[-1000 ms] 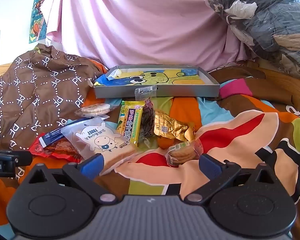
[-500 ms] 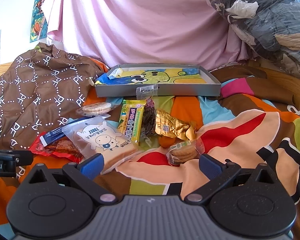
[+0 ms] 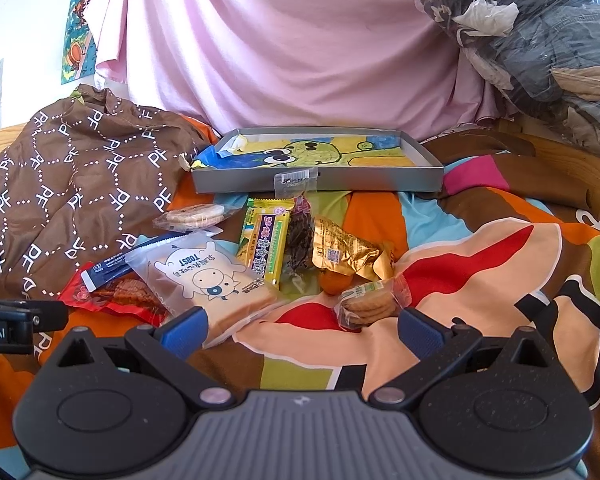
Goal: Organize snacks
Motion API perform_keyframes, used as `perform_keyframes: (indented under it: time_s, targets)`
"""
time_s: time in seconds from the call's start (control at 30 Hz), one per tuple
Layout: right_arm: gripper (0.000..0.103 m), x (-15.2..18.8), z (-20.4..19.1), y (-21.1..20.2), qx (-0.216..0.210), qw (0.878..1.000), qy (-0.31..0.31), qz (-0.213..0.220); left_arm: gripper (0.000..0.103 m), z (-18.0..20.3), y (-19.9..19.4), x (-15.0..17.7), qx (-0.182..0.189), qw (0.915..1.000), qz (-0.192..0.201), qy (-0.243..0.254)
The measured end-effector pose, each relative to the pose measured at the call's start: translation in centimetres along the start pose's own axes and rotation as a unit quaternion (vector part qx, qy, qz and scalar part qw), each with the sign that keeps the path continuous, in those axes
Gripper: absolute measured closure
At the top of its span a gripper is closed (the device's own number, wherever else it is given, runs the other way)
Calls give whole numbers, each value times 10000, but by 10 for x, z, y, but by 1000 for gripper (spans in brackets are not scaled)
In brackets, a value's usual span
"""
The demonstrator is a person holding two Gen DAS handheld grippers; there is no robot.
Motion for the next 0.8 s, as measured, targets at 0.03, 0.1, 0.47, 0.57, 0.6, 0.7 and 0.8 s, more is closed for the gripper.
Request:
perform_keyframes:
  time_s: [0.03, 0.1, 0.47, 0.57, 0.6, 0.7, 0.8]
  targets:
    - [0, 0, 0, 0, 0, 10000, 0, 0, 1, 0, 0, 0, -3, 10000, 0, 1]
    - [0, 0, 0, 0, 2, 10000, -1, 1, 1, 0, 0, 0, 2, 10000, -2, -4]
    - [0, 0, 0, 0, -1, 10000, -2, -9, 1, 0, 0, 0, 6, 10000, -6, -4]
    - [0, 0, 0, 1, 1, 10000, -4, -9, 1, 0, 0, 0, 4, 10000, -7, -5]
    - [0, 0, 0, -1, 1, 10000, -5, -9, 1, 0, 0, 0, 3, 10000, -8, -3]
    - [0, 1, -1, 0, 6, 10000, -13, -18, 1, 0, 0, 0, 4, 10000, -8, -5]
    - [0, 1, -1, -1, 28, 10000, -35, -28, 1, 0, 0, 0, 1, 10000, -13, -3]
Point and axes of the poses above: each gripper's, at about its wrist camera, not at the fingertips, and y roughly the way its jaws point, z to its right, x to its underside, the point moved 6 cm from there along y, roughly the way its jaws point, and after that the axes turned 13 degrees about -z, right-handed, at the moved point
